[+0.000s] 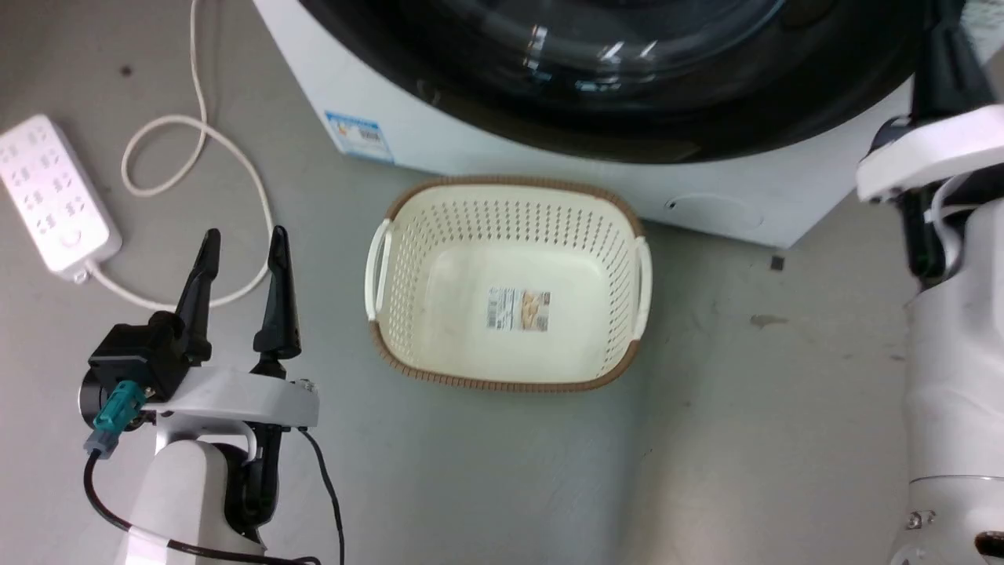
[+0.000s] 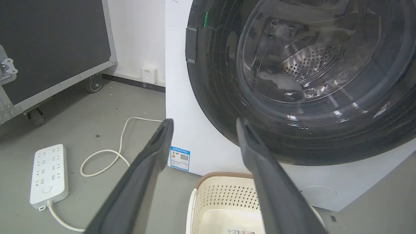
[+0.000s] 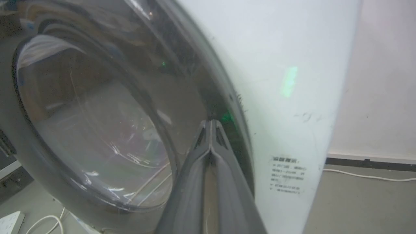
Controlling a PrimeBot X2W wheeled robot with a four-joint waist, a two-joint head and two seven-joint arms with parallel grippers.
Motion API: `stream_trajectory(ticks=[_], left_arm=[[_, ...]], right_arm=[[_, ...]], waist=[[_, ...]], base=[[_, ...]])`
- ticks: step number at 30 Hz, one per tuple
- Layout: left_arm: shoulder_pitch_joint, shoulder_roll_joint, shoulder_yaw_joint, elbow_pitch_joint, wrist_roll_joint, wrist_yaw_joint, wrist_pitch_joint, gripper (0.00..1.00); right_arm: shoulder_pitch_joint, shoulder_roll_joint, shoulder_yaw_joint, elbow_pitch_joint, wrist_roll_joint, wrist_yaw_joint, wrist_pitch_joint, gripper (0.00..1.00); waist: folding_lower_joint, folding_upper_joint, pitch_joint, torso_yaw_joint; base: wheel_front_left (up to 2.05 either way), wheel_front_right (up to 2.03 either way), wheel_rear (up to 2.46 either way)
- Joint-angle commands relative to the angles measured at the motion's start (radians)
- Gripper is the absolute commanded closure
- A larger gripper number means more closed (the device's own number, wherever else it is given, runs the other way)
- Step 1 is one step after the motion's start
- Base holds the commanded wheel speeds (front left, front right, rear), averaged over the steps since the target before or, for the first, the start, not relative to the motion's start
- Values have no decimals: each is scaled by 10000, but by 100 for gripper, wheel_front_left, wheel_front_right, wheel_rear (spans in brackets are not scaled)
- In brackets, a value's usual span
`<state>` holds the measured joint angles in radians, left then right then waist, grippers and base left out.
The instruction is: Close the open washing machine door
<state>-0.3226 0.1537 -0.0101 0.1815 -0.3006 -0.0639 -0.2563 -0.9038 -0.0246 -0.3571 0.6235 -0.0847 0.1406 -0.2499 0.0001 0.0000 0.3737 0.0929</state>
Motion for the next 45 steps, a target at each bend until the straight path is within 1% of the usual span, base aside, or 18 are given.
stream_trajectory(ticks=[1,10,14,15,16,17,18,19,21,27,31,36,39,40,41,45], left_arm=[[81,-62,99,-32,91,-43,-54,0],[763,-166,495,-164,565,39,-55,0],[1067,-208,532,-182,726,80,-55,0],[1067,-208,532,-182,726,80,-55,0],[1206,-219,533,-190,799,102,-55,0],[1206,-219,533,-190,799,102,-55,0],[1335,-218,496,-181,883,104,-55,0],[1335,-218,496,-181,883,104,-55,0],[1473,-224,426,-161,977,106,-55,0],[1608,-144,129,65,1329,145,-55,0],[1738,-96,-108,270,1605,278,-4,0],[1800,-94,-216,366,1636,324,154,0],[1817,-89,-303,458,1586,266,299,0],[1814,-97,-322,487,1551,250,363,0],[1808,-102,-339,513,1525,240,410,0],[1777,-99,-510,640,1411,87,738,0]], right_arm=[[-53,-256,21,-437,260,-99,-113,100],[2438,-256,964,-2564,1386,-99,-116,100],[3752,-256,1558,-3169,1610,-99,-117,100],[3752,-256,1558,-3169,1610,-99,-117,100],[4376,-256,1854,-3419,1704,-99,-117,100],[4376,-256,1854,-3419,1704,-99,-117,100],[4972,-256,2123,-3618,1756,-99,-117,100],[4972,-256,2123,-3618,1756,-99,-117,100],[5706,-256,2486,-3772,1832,-99,-117,100],[6643,-256,2967,-3790,1689,-99,-74,100],[7328,-256,3286,-3998,1383,-99,251,100],[7706,-256,3324,-4108,1497,-99,597,100],[7931,-256,3065,-4070,1778,-99,832,100],[7986,-256,2998,-4043,1860,-99,901,63],[8026,-256,2954,-4025,1910,-99,940,0],[8144,-256,2912,-3968,2011,-99,918,0]], waist=[[-1,0,-350,-218],[-1,0,-1789,-1047],[-1,0,-2238,-1356],[-1,0,-2238,-1356],[-1,0,-2401,-1487],[-1,0,-2401,-1487],[-1,0,-2552,-1585],[-1,0,-2552,-1585],[-1,0,-2704,-1651],[-1,0,-3029,-1579],[-1,0,-3246,-1534],[-1,0,-3329,-1518],[-1,0,-3376,-1497],[-1,0,-3380,-1494],[-1,0,-3394,-1491],[-1,0,-3437,-1478]], base=[[0,0,0],[0,0,0],[0,0,0],[0,0,0],[0,0,0],[0,0,0],[0,0,0],[0,0,0],[0,0,0],[0,0,0],[0,0,0],[0,0,0],[0,0,0],[0,0,0],[0,0,0],[0,0,0]])
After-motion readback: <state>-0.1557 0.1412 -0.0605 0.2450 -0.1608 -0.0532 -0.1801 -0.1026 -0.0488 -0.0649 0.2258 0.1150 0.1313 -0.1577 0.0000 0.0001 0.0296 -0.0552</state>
